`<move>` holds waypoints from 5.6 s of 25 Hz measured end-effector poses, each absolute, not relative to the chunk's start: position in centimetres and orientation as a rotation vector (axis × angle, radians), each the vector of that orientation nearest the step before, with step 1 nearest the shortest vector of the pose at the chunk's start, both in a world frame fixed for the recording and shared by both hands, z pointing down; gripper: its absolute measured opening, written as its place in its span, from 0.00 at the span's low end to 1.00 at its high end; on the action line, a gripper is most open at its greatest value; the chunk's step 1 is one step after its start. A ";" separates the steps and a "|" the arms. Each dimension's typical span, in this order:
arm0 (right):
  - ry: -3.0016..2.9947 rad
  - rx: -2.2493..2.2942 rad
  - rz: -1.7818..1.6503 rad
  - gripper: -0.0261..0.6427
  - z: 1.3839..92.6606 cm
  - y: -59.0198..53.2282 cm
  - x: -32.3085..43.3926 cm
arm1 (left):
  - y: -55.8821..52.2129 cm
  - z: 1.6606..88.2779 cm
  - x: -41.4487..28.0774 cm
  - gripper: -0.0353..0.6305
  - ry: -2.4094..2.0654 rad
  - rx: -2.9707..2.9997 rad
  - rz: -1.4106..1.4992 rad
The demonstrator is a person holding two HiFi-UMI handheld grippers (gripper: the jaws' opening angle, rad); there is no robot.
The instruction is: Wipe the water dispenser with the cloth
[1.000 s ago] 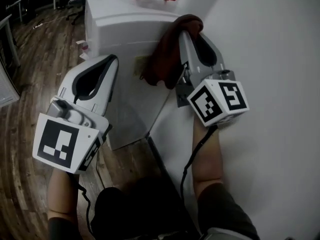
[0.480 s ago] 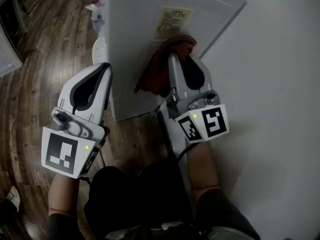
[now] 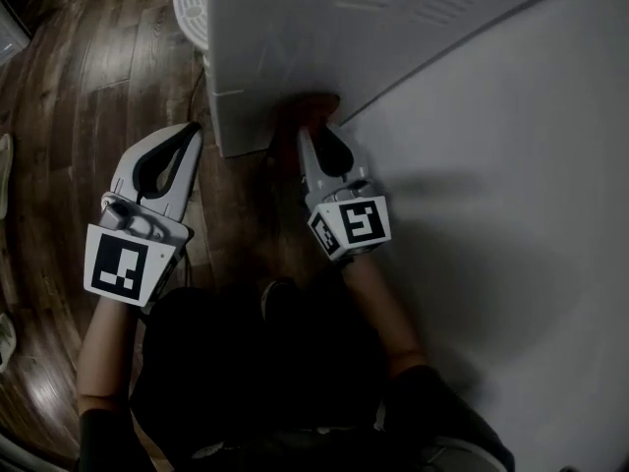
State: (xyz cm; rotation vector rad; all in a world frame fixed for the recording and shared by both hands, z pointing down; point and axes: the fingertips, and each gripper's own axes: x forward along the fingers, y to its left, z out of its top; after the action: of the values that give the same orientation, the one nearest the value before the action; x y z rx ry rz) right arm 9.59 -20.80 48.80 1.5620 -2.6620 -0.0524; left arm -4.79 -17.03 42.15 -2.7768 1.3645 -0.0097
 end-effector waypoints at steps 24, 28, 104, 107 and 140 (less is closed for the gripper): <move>-3.031 1.433 -0.284 0.11 35.6 -16.5 5.8 | -16.9 35.6 -5.5 0.08 1.260 -2.722 0.163; -3.067 1.452 -0.598 0.11 21.1 -15.5 5.2 | -16.4 25.4 -6.9 0.08 1.226 -2.606 0.201; -2.581 1.201 0.359 0.11 13.8 -7.4 3.0 | -7.6 11.0 -8.0 0.08 1.638 -3.048 -0.045; -2.603 1.250 0.353 0.11 9.9 -6.9 3.0 | -6.4 7.9 -8.1 0.08 1.639 -3.056 -0.042; -2.667 1.372 0.297 0.11 -3.6 13.0 10.2 | 14.9 -2.3 -3.5 0.08 1.697 -2.981 -0.019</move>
State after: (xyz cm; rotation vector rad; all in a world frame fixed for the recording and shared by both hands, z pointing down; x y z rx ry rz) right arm 10.19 12.99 -3.60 1.3723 -2.6670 0.2973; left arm -3.46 14.88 -2.30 -2.9809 1.6974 -0.0193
